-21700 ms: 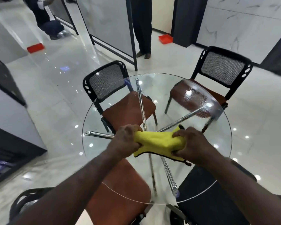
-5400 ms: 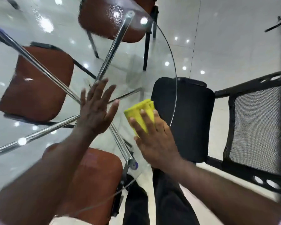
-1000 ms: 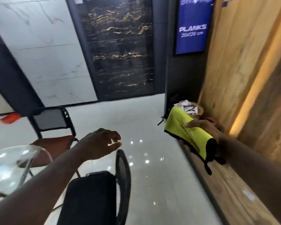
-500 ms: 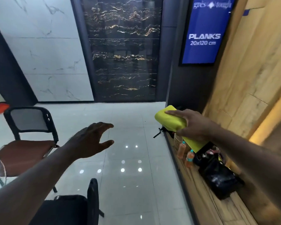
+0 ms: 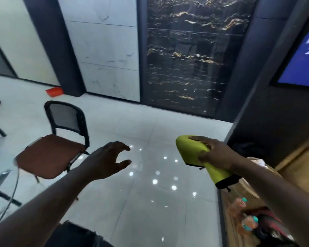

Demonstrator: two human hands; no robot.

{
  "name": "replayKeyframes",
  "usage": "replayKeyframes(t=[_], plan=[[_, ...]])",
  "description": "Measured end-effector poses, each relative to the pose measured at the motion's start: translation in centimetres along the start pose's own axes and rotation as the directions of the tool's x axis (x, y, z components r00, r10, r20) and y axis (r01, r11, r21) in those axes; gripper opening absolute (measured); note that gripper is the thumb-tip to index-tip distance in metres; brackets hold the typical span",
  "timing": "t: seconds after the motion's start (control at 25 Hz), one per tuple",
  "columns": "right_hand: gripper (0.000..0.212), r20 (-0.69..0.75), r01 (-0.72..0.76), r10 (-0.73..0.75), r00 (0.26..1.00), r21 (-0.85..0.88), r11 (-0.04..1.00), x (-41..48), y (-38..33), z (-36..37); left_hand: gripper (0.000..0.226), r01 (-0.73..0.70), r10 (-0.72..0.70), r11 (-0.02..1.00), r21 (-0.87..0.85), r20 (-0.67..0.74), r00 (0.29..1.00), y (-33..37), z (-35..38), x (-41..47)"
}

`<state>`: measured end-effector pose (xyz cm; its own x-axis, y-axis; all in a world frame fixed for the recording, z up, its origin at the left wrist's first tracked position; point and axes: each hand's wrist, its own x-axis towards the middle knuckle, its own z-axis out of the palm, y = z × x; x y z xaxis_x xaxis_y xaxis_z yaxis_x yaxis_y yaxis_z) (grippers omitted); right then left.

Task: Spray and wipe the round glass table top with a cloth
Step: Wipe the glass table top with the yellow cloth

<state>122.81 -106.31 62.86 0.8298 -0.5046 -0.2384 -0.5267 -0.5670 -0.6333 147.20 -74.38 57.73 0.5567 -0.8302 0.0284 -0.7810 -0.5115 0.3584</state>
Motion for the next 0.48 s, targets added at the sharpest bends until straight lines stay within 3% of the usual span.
replayKeyframes(t=[0.12,0.24,0.4,0.48], plan=[[0.080,0.099,0.107,-0.101,0.990,-0.060,0.992,8.5,-0.5,0.5,0.061,0.157,-0.157,0.988,0.007,-0.057,0.986,-2.0,-0.3,0.8],[0.082,0.245,0.250,-0.225,0.943,-0.077,0.965,16.6,-3.9,1.8,0.060,0.365,-0.369,0.929,-0.057,-0.132,0.920,-3.9,-1.2,0.6],[0.090,0.450,0.445,-0.377,0.809,-0.051,0.894,23.5,-12.2,6.7,0.062,0.570,-0.578,0.815,-0.106,-0.219,0.786,-5.6,-3.0,-3.0],[0.083,0.533,0.537,-0.451,0.716,-0.006,0.844,25.9,-17.2,10.3,0.054,0.680,-0.698,0.713,-0.171,-0.255,0.669,-7.3,-3.1,-5.5]])
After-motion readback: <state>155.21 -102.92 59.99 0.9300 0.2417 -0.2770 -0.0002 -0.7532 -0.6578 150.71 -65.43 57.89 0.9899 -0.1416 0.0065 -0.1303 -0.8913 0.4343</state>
